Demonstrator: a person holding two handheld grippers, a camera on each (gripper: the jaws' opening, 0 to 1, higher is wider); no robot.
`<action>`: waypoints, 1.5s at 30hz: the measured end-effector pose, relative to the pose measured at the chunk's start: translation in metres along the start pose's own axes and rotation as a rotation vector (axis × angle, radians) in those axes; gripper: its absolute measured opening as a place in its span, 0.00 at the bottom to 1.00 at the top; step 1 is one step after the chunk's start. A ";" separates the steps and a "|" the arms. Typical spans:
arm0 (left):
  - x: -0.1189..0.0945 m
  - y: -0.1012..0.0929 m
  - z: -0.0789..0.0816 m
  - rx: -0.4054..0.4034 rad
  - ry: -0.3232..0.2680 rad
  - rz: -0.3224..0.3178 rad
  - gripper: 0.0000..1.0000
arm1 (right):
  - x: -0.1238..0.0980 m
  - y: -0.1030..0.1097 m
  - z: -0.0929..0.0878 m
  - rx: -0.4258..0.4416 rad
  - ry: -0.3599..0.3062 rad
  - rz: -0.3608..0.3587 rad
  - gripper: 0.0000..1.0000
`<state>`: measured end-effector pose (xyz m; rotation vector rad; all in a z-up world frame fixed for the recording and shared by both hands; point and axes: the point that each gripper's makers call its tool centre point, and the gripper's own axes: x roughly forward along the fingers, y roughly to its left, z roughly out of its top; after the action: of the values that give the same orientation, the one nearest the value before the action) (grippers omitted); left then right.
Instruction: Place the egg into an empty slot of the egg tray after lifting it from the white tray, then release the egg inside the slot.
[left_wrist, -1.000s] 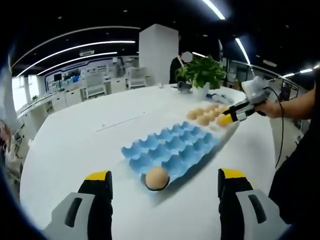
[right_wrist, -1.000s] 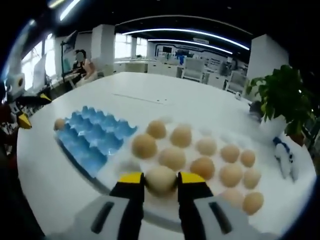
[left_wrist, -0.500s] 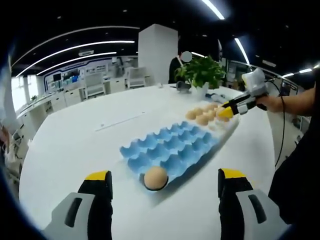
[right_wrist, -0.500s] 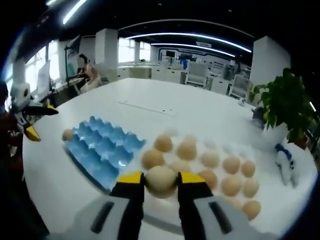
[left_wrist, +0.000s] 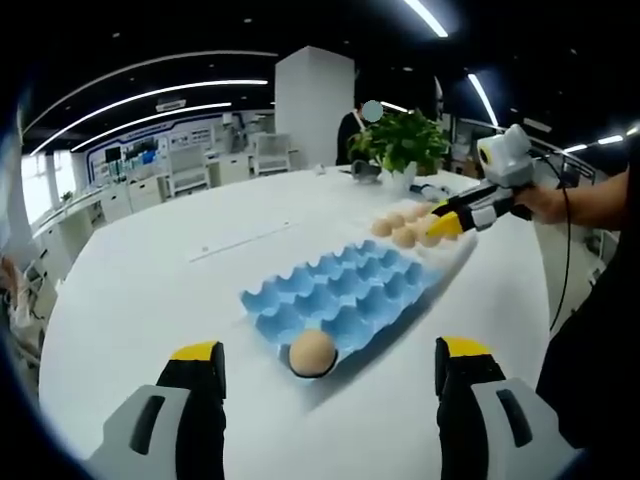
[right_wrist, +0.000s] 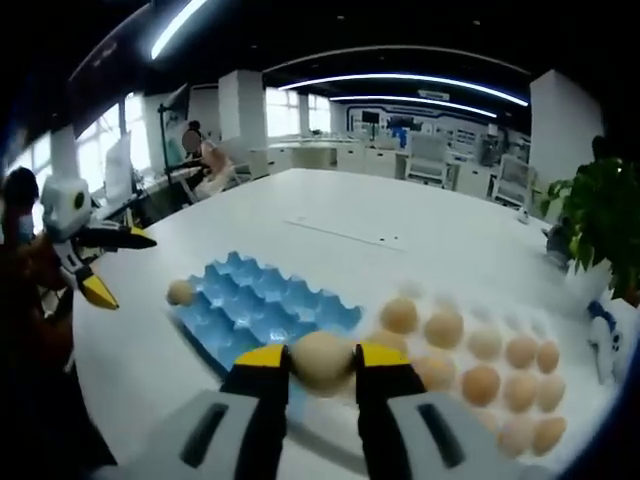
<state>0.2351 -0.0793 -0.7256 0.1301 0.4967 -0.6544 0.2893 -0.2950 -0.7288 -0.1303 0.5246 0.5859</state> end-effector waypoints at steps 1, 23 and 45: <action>0.000 0.000 0.001 0.000 -0.004 0.001 0.86 | 0.002 0.005 0.001 -0.006 -0.001 0.013 0.25; 0.000 0.002 0.002 0.002 -0.005 -0.006 0.87 | 0.036 0.067 0.012 -0.091 0.017 0.179 0.25; 0.001 0.003 -0.003 0.007 0.007 -0.008 0.87 | 0.063 0.112 0.022 -0.169 0.015 0.283 0.25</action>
<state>0.2364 -0.0767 -0.7293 0.1369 0.5019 -0.6637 0.2812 -0.1652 -0.7387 -0.2225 0.5115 0.9064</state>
